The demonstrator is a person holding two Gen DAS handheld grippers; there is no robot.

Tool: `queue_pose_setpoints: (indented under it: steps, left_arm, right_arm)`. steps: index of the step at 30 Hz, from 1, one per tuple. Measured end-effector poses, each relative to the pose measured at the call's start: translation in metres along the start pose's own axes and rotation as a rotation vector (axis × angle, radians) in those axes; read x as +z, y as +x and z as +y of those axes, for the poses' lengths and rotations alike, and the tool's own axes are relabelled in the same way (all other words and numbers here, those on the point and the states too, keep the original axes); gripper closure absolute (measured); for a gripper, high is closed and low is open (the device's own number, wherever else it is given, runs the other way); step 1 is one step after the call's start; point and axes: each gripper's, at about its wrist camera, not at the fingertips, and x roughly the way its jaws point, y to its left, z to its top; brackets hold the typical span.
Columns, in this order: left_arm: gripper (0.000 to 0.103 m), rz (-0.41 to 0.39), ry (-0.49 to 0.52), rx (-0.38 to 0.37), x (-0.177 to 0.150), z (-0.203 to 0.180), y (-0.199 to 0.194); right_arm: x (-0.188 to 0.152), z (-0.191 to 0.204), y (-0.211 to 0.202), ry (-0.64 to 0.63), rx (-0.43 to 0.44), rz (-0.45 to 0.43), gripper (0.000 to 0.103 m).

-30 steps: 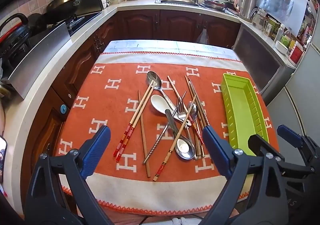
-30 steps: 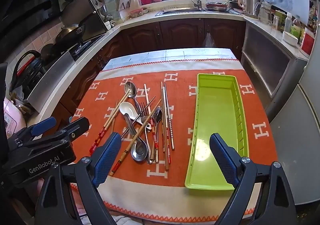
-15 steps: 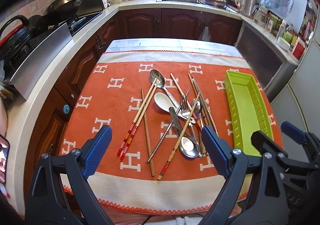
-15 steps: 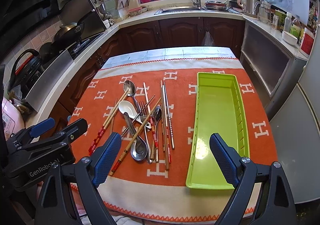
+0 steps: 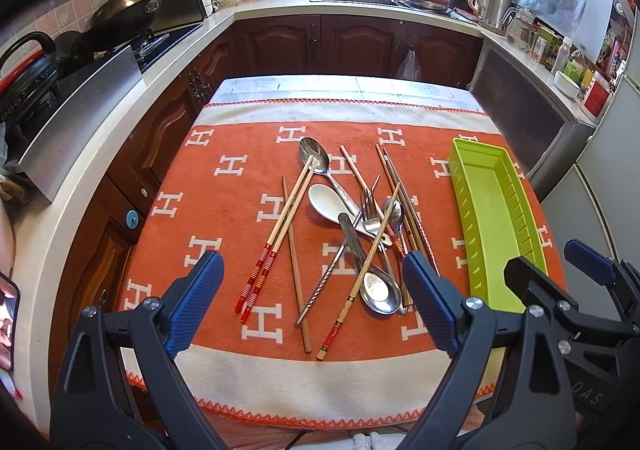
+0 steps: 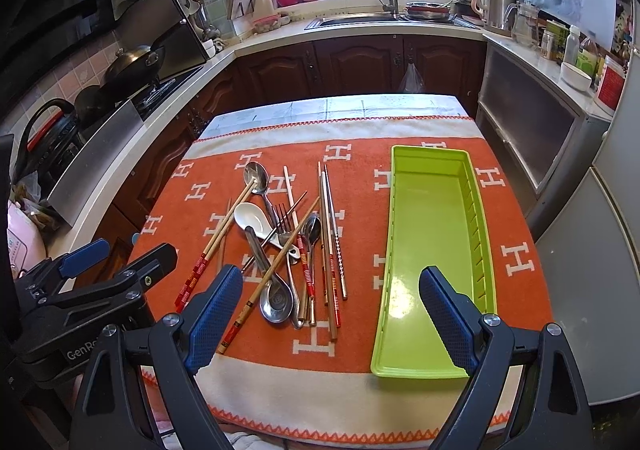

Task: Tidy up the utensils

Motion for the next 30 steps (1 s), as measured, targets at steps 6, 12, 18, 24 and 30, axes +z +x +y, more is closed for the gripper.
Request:
queue_pose_setpoints:
  steps: [6, 12, 18, 24, 30]
  left_arm:
    - [0.013, -0.006, 0.001, 0.004, 0.001, 0.000, -0.002]
    - [0.013, -0.014, 0.010, 0.016, 0.003, 0.001, -0.004]
    - [0.013, -0.006, 0.003, 0.005, 0.003, 0.005, -0.004]
    - [0.013, 0.000, 0.000, -0.012, 0.004, 0.007, -0.003]
    - [0.013, -0.005, -0.022, -0.074, 0.007, 0.015, 0.000]
  right_arm:
    - [0.000, 0.000, 0.000, -0.002, -0.003, -0.001, 0.012]
    - [0.000, 0.001, 0.000, -0.002, -0.003, 0.000, 0.012]
    - [0.001, 0.001, 0.000, -0.003, -0.003, 0.000, 0.012]
    - [0.000, 0.001, 0.001, -0.002, -0.001, 0.002, 0.012]
    - [0.003, 0.002, 0.003, 0.003, -0.002, 0.009, 0.012]
